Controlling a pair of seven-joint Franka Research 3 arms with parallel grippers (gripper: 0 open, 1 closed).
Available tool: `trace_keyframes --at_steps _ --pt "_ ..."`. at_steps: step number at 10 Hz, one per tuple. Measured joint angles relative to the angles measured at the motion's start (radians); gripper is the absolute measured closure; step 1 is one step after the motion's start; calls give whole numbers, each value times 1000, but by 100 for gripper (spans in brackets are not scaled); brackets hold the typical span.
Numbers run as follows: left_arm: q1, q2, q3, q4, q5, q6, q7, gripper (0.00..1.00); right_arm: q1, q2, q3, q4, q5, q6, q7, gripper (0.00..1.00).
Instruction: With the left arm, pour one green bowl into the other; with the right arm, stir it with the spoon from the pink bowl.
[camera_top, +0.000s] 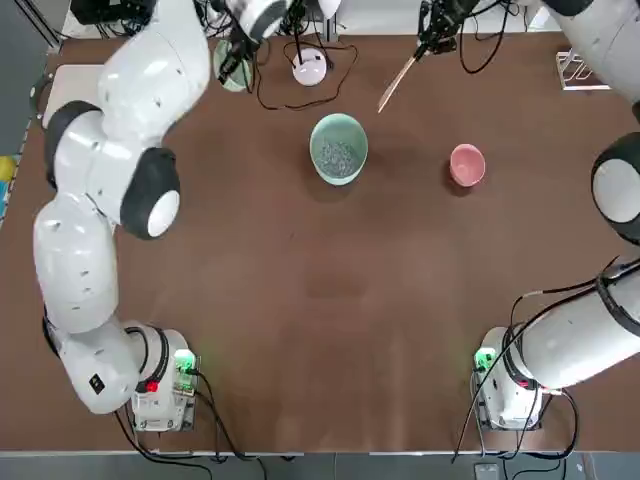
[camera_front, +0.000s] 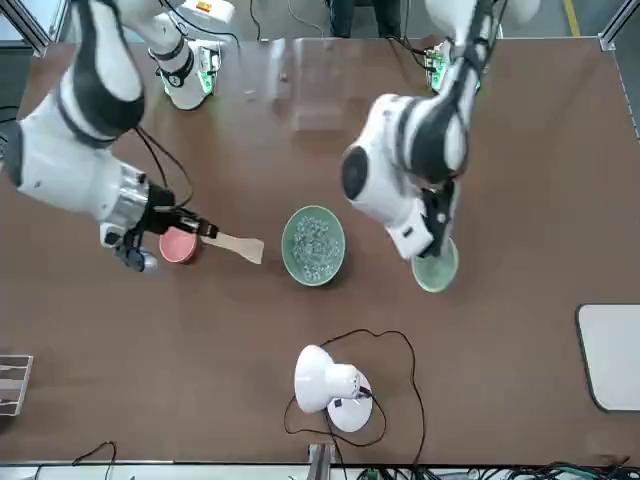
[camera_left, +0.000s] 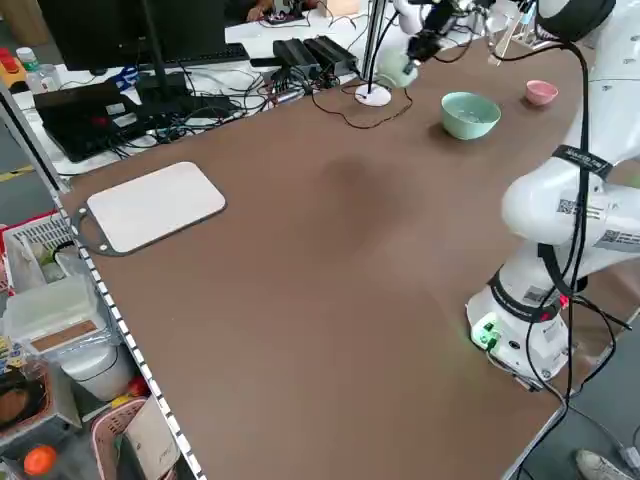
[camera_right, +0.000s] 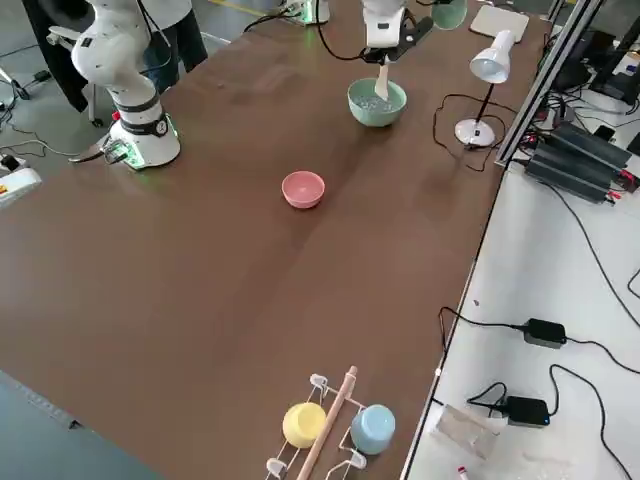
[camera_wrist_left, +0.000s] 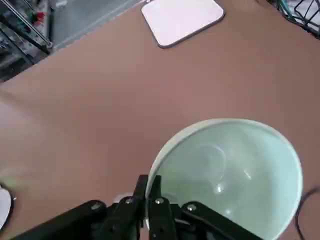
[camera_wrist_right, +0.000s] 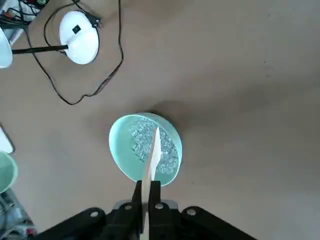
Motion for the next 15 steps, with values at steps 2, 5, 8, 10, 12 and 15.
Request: trace_keyframes --at_steps 2,5,8,10,12,15 --pt "116 -105 1 -128 -34 152 164 95 111 0 0 1 -79 51 151 94" --pt "331 -149 -2 -207 -196 312 492 95 222 0 -1 10 -172 81 308 94" --pt "422 -154 -4 -288 -275 316 852 95 333 24 -1 12 -285 147 480 94" --pt "467 -153 -6 -362 -356 353 1053 95 370 82 -1 25 -328 186 536 94" --pt "531 -152 -6 -465 -413 464 1191 96 395 145 -1 38 -354 194 556 94" --pt "578 -146 -8 -607 -440 642 1259 96 398 186 -6 50 -406 195 558 94"
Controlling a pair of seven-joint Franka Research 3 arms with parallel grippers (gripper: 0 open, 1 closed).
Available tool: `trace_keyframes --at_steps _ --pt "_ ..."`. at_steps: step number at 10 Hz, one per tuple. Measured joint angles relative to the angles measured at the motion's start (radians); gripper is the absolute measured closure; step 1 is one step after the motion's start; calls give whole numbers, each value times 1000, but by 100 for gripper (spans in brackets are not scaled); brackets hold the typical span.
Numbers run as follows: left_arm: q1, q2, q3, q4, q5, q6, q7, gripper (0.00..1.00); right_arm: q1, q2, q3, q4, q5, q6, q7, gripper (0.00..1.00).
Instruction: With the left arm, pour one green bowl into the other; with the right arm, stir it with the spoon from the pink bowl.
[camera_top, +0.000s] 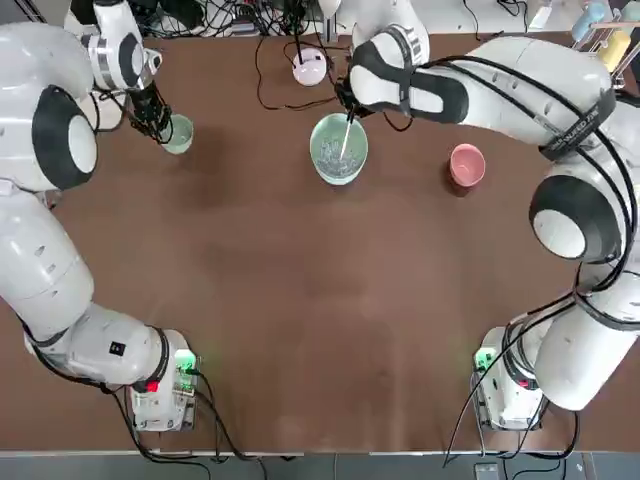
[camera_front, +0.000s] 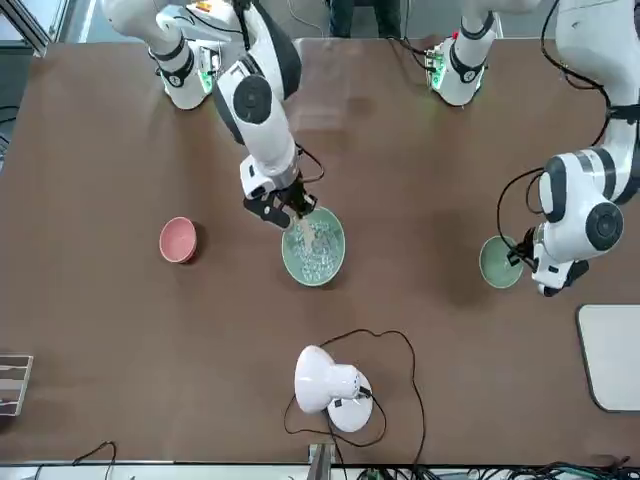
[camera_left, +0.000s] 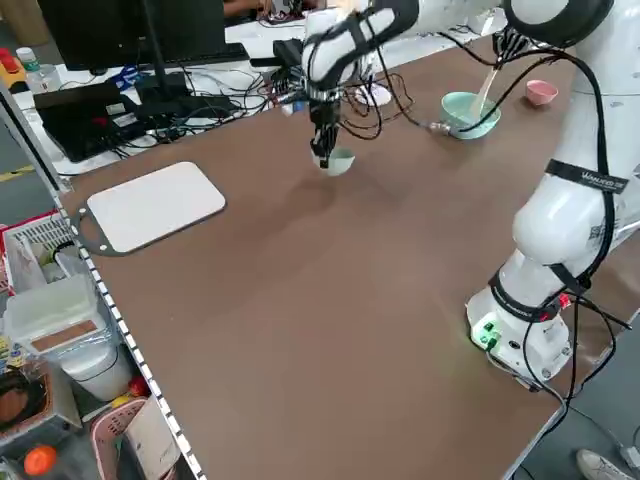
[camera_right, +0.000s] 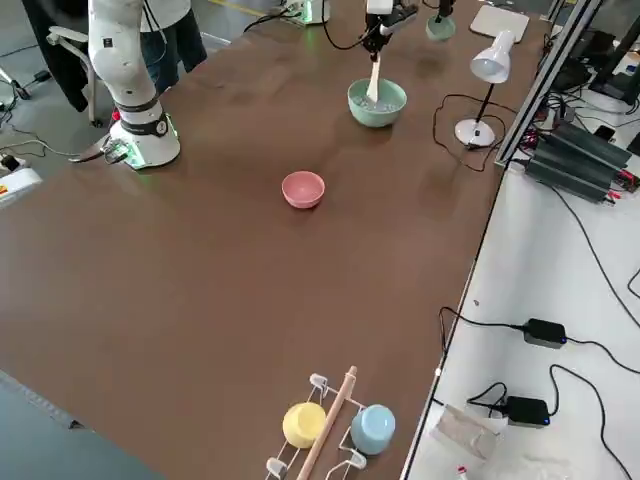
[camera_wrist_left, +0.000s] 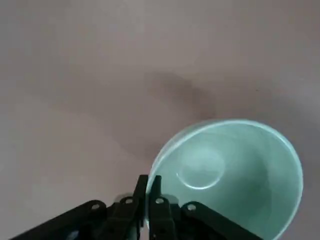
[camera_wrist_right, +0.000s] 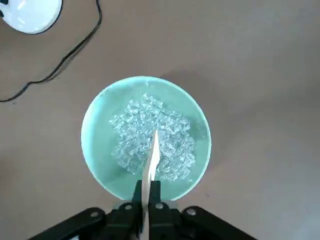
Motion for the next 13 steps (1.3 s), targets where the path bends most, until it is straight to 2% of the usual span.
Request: trace_keyframes --at_steps 3,7,9,11,13 --pt "47 6 -1 -8 -80 7 145 96 12 21 0 3 -32 -2 0 94" --pt "53 69 -31 -13 -88 72 164 96 46 33 0 16 -38 3 71 94" --pt "55 82 -36 -12 -93 82 181 94 57 52 0 50 -38 3 130 94" --pt "58 89 -37 -13 -95 84 212 87 56 84 -4 97 -38 27 171 94" --pt "58 87 -38 -7 -98 86 217 58 48 97 -14 114 -38 61 188 94"
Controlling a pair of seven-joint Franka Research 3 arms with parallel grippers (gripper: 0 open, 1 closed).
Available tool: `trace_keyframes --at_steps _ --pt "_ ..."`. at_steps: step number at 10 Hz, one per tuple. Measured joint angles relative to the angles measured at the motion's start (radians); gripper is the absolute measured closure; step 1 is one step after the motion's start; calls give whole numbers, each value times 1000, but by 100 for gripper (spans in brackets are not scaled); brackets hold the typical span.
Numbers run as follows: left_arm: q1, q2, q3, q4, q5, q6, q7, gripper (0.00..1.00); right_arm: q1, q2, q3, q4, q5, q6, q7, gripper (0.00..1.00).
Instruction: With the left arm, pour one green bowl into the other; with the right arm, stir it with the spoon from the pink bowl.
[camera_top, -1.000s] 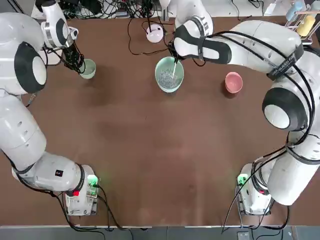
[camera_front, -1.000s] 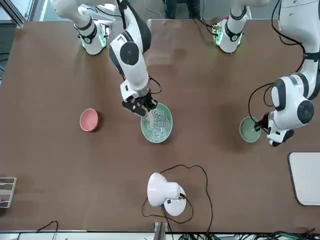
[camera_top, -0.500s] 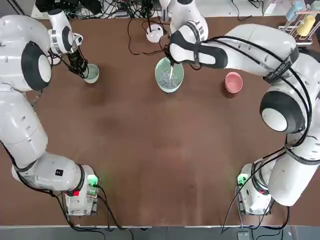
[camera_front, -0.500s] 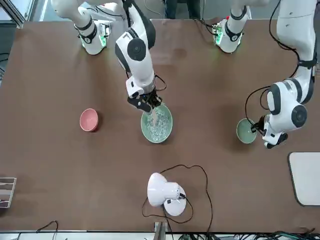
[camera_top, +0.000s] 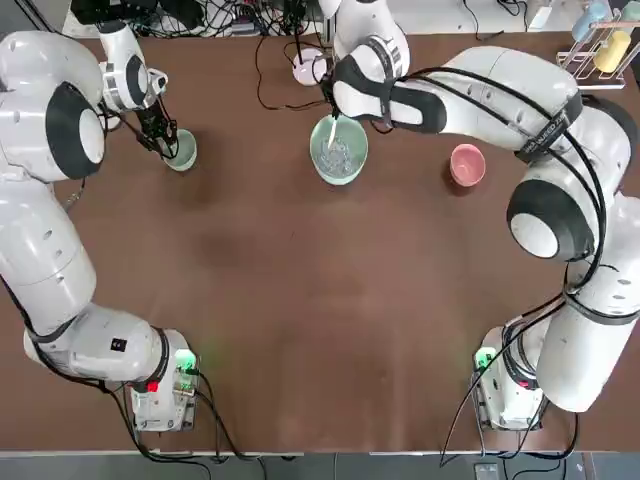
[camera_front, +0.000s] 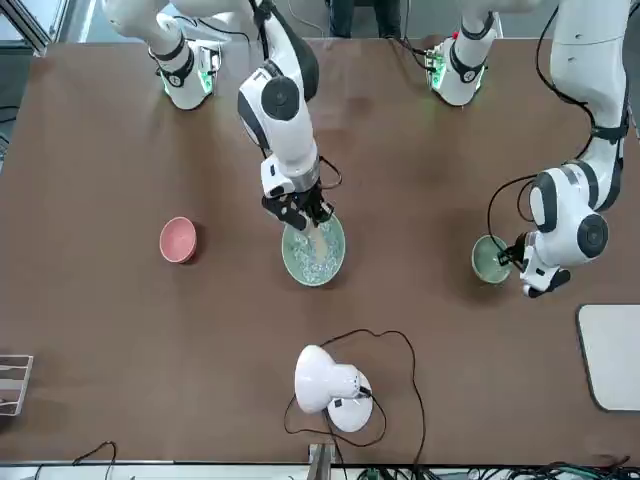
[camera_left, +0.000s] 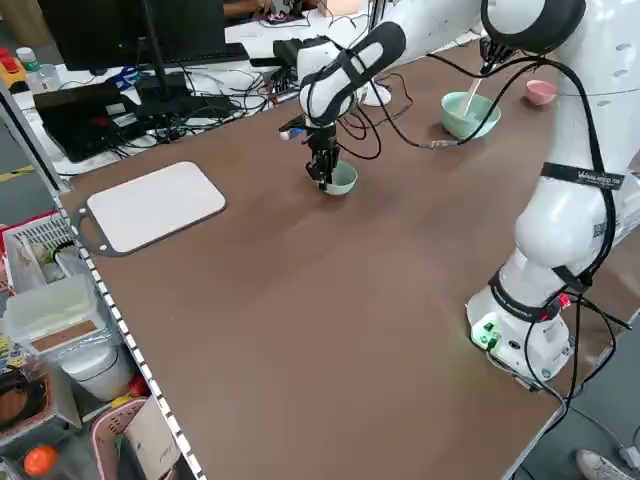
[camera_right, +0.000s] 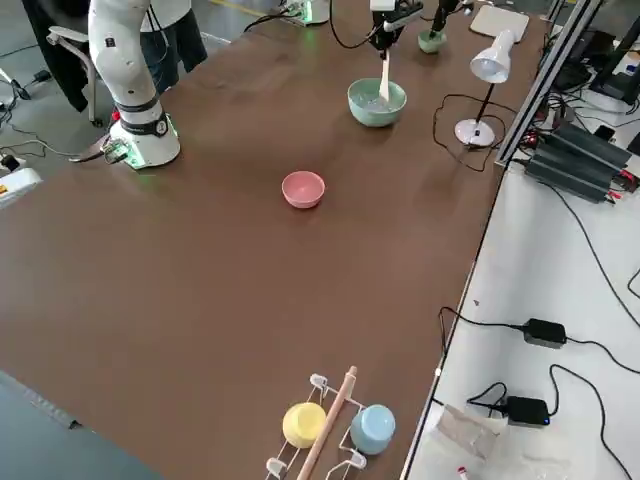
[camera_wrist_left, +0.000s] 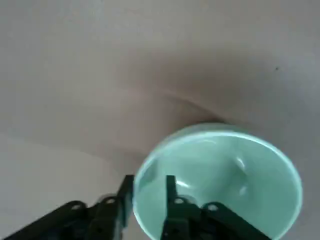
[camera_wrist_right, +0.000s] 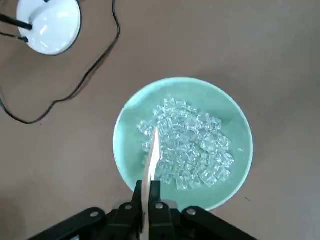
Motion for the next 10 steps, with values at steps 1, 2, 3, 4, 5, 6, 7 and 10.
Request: trace_keyframes --at_steps 1,2,3,4,5,6,7,10 --pt "0 -13 0 8 -2 -12 0 43 -9 2 -6 4 -4 0 0 94" --pt "0 -42 0 23 -2 -56 0 30 -23 4 -8 5 -19 -5 0 94" --pt "2 -83 2 55 -2 -133 0 14 -36 6 -9 5 -41 -24 -1 94" --pt "8 -122 5 106 -2 -220 1 1 -44 7 -8 6 -59 -57 -4 94" --pt "22 -149 6 177 -2 -310 5 0 -44 8 -7 6 -68 -90 -16 94" --pt "31 -164 5 248 -2 -385 8 0 -41 8 -4 6 -72 -118 -30 94" --pt "33 -176 5 313 -2 -452 8 0 -36 9 -1 6 -73 -153 -38 94" --pt "34 -220 1 469 -2 -619 10 0 -22 15 4 6 -70 -173 -38 94"
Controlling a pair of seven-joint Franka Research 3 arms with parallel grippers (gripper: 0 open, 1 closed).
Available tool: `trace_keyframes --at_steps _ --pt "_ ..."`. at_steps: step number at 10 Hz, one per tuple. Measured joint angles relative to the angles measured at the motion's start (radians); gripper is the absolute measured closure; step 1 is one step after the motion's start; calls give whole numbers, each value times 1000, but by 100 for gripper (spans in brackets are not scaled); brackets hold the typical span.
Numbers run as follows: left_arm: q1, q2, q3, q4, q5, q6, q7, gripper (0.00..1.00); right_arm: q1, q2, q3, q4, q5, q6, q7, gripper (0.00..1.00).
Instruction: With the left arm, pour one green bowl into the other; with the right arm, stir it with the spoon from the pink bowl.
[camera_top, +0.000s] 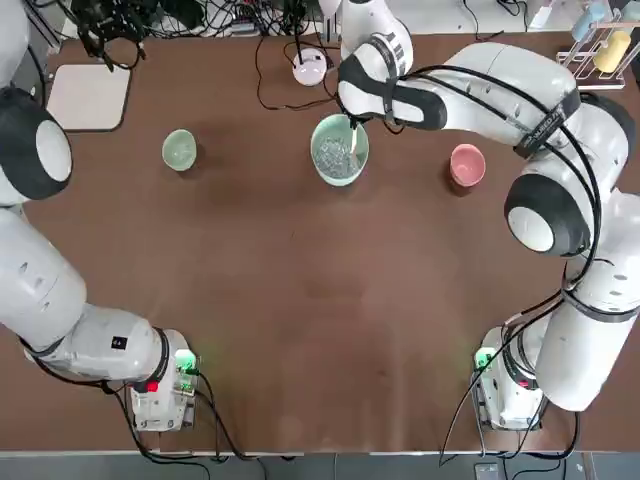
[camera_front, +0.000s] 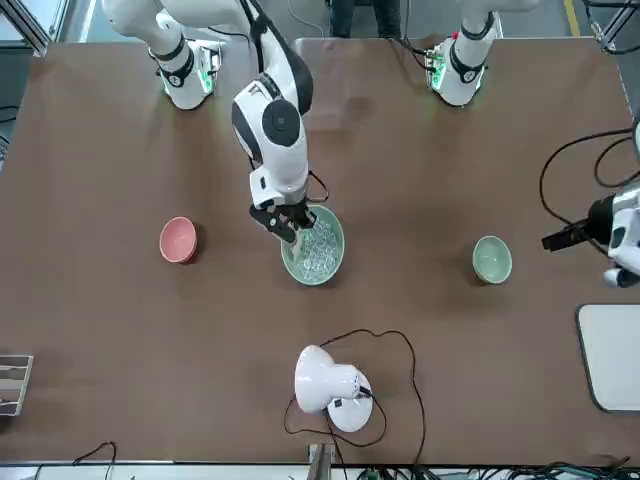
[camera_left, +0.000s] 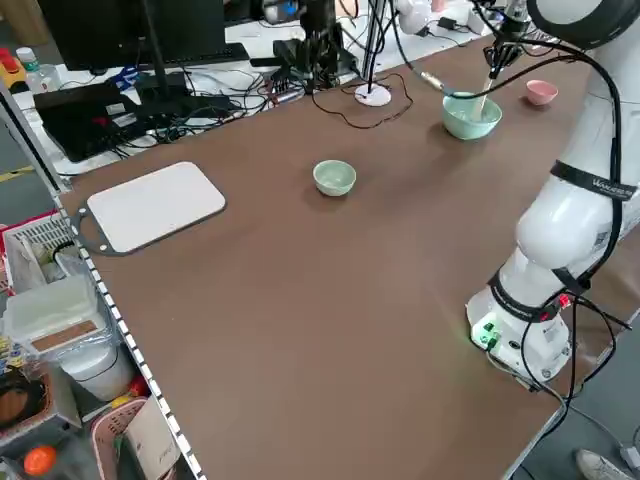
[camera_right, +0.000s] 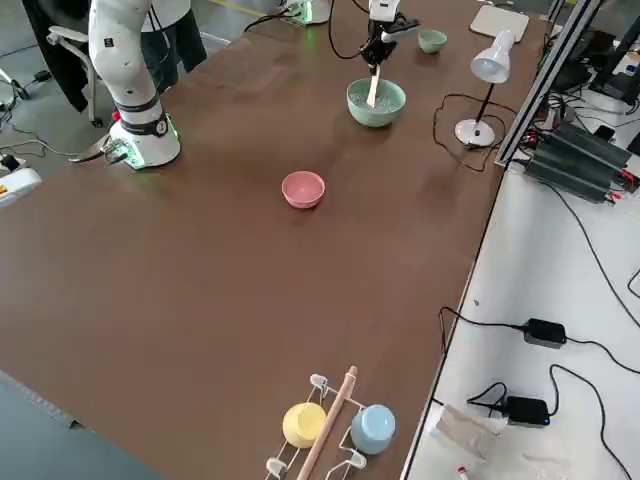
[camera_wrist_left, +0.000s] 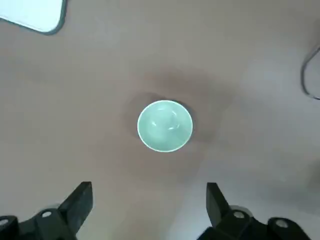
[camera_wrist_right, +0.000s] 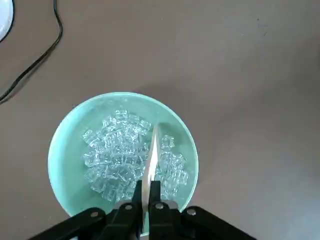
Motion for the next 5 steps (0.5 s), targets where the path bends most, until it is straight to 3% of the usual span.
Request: trace_keyframes --at_steps 5 --pt "7 -76 -33 134 26 -107 51 0 9 -1 4 6 30 153 119 94"
